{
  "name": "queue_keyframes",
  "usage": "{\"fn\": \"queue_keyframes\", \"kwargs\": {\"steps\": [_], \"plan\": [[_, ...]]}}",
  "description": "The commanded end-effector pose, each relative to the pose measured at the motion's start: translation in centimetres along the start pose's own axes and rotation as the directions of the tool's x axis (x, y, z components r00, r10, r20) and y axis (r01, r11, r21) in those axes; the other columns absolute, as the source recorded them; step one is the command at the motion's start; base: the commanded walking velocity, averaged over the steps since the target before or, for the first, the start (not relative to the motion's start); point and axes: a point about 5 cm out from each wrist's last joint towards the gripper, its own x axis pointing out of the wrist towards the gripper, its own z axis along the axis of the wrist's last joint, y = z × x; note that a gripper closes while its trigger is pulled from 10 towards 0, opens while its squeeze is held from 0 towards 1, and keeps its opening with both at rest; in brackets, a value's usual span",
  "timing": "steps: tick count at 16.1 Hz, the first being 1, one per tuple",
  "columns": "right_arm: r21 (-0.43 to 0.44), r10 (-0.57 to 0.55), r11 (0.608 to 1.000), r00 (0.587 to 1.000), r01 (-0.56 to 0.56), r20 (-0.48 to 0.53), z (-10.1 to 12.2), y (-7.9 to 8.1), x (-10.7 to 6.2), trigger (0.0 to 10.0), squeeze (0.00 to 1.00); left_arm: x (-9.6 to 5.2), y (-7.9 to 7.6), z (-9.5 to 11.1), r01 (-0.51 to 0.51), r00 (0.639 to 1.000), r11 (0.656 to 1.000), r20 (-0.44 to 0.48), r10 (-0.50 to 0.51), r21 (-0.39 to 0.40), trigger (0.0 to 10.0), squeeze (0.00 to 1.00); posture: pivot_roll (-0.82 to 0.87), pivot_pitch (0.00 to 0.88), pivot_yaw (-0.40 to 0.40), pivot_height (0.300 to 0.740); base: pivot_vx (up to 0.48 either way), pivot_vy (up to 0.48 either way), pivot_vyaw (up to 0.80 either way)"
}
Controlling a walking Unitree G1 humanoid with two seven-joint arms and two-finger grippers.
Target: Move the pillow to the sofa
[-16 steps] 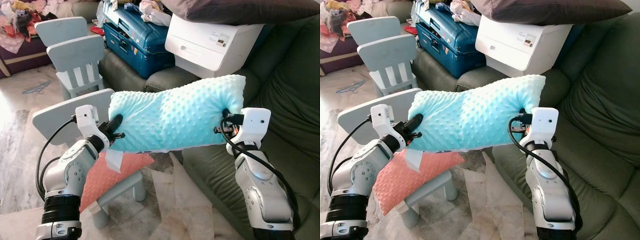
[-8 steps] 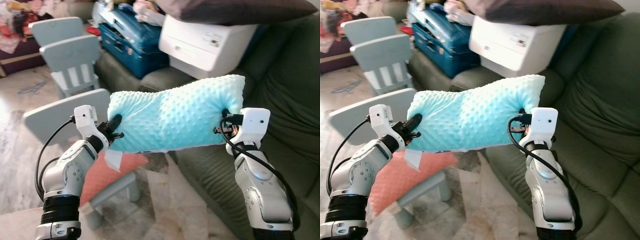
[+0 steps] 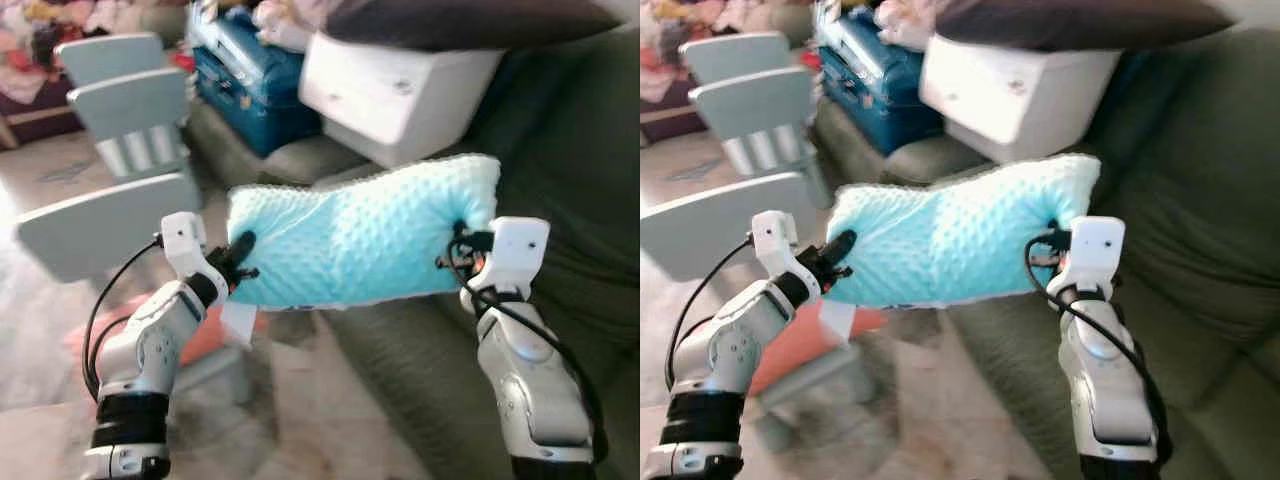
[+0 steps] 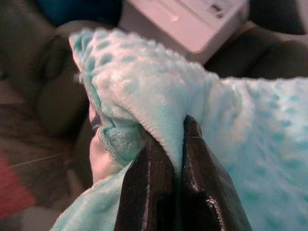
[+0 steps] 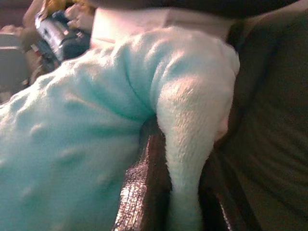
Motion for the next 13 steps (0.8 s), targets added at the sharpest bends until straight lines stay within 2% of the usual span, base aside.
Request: {"fn": "queue_keyframes", "kwargs": {"steps": [1,8,13], "plan": [[0.007,0.008,1.0,1.0,-0.008,0.017,0.44,0.32,-0.02,10.0,0.0,-0.36,0.57,0.83,-0.019,1.0,1.0,0.024,0.019,0.003,10.0,0.0,-0.1,0.073,-0.064,0.74,0.0,0.0,0.0],[0.01,0.003,1.0,1.0,-0.003,0.012,0.36,0.31,-0.12,10.0,0.0,-0.25,0.69,1.34,-0.032,0.999,0.999,0.037,0.032,-0.017,10.0,0.0,-0.1,0.075,-0.061,0.74,0.0,0.0,0.0],[0.006,0.001,1.0,1.0,-0.001,0.008,0.31,0.24,-0.1,10.0,0.0,-0.19,0.83,1.08,-0.04,0.999,0.999,0.017,0.04,-0.027,10.0,0.0,-0.1,0.077,-0.062,0.74,0.0,0.48,0.0]]}}
